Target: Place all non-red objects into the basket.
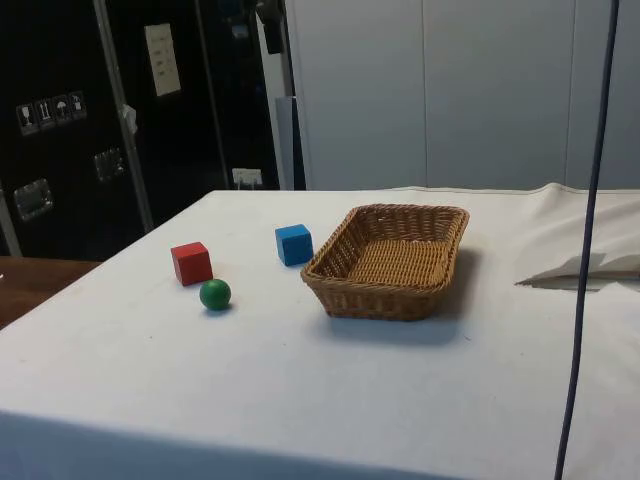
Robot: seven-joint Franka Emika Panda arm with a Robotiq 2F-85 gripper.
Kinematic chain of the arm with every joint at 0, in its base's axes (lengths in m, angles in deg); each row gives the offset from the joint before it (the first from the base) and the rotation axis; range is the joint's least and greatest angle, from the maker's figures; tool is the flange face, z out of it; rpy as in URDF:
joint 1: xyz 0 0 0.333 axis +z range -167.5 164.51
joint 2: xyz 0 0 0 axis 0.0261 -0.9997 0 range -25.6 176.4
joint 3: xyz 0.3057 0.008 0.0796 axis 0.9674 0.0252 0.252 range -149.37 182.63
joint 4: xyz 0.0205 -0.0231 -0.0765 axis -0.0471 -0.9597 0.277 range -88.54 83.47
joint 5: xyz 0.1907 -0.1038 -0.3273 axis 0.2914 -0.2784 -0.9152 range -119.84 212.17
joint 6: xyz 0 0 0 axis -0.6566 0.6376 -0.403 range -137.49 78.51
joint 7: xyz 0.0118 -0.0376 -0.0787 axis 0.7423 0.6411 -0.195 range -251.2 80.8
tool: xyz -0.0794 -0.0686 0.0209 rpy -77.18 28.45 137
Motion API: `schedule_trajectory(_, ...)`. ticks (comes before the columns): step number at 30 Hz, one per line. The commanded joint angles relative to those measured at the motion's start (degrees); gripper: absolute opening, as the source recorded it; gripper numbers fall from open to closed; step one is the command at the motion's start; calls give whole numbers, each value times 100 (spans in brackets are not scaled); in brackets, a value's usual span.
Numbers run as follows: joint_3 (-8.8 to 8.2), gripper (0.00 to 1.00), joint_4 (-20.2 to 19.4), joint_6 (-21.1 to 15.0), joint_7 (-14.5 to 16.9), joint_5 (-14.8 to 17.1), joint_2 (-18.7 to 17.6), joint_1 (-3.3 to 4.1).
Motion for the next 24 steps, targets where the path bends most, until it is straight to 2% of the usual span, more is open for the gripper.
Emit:
schedule_trajectory(1,-6,100,-11,-23,40,0,6,-6)
schedule_trajectory(8,-29,100,-74,-155,321,0,-11,-11)
schedule_trajectory(9,-29,100,-40,-69,275,0,-17,-6)
schedule_trajectory(11,-40,100,-115,-235,470,-6,-29,-11)
schedule_trajectory(16,-57,100,-206,-390,710,-6,-46,-11)
schedule_trajectory(17,-57,100,-183,-315,676,0,-46,-11)
schedule_trajectory(24,-80,100,-372,-665,1089,0,-97,-11)
